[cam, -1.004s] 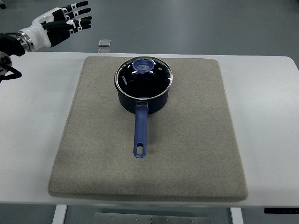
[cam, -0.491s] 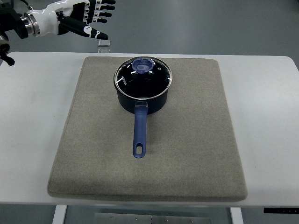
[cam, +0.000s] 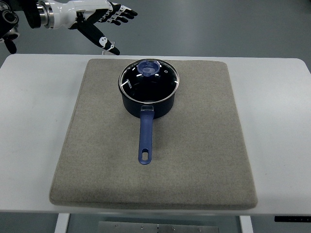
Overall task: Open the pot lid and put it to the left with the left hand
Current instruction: 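Lower the left hand over the blue knob of the glass lid, then close the left hand fingers around the blue lid knob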
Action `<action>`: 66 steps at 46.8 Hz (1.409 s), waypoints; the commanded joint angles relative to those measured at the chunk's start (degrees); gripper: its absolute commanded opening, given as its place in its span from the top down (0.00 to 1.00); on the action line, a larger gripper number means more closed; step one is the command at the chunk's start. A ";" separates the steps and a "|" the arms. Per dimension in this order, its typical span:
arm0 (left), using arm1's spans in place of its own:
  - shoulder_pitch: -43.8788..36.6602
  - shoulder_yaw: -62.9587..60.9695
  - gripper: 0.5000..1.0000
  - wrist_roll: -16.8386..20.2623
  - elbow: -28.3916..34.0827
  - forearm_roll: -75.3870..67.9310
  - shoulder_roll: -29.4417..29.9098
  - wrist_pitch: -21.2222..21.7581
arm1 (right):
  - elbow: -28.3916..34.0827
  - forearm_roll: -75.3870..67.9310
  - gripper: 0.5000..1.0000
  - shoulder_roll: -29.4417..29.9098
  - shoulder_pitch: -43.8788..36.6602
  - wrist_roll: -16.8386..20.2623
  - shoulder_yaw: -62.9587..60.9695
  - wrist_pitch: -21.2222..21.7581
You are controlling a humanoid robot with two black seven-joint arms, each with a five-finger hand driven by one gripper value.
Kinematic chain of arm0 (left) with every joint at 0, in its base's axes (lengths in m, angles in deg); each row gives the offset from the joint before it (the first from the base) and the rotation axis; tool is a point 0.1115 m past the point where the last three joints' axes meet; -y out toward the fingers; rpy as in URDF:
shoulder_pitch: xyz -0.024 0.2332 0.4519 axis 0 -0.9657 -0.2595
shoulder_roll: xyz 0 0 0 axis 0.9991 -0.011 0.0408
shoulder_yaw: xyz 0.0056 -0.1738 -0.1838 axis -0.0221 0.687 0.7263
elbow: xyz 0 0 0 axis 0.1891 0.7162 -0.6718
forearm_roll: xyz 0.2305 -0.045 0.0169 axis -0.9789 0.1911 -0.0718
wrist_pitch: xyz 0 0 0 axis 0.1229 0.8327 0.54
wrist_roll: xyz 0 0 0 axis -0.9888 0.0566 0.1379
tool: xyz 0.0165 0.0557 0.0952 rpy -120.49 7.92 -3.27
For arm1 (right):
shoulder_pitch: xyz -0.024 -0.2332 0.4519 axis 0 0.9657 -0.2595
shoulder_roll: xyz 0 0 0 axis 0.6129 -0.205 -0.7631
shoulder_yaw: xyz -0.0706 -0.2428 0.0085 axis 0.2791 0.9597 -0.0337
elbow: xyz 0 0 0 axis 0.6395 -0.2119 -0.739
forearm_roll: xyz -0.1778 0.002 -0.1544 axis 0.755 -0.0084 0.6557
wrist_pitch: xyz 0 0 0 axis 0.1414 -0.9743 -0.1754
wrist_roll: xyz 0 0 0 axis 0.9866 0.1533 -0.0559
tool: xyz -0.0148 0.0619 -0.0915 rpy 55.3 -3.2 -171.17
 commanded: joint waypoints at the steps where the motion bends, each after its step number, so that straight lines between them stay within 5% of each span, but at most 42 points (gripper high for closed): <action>1: 2.25 -3.81 0.02 0.42 -0.06 -0.66 -0.23 -0.01 | 0.03 0.00 0.17 0.00 0.00 0.00 0.04 0.00; 19: 4.46 -10.59 0.02 0.77 -4.10 -10.93 -3.57 0.54 | 0.03 0.00 0.17 0.00 0.00 0.00 0.04 0.00; 66: 5.51 -10.59 0.05 -0.19 -3.31 -28.61 -12.45 2.91 | 0.03 0.00 0.17 0.00 0.00 0.00 0.04 0.00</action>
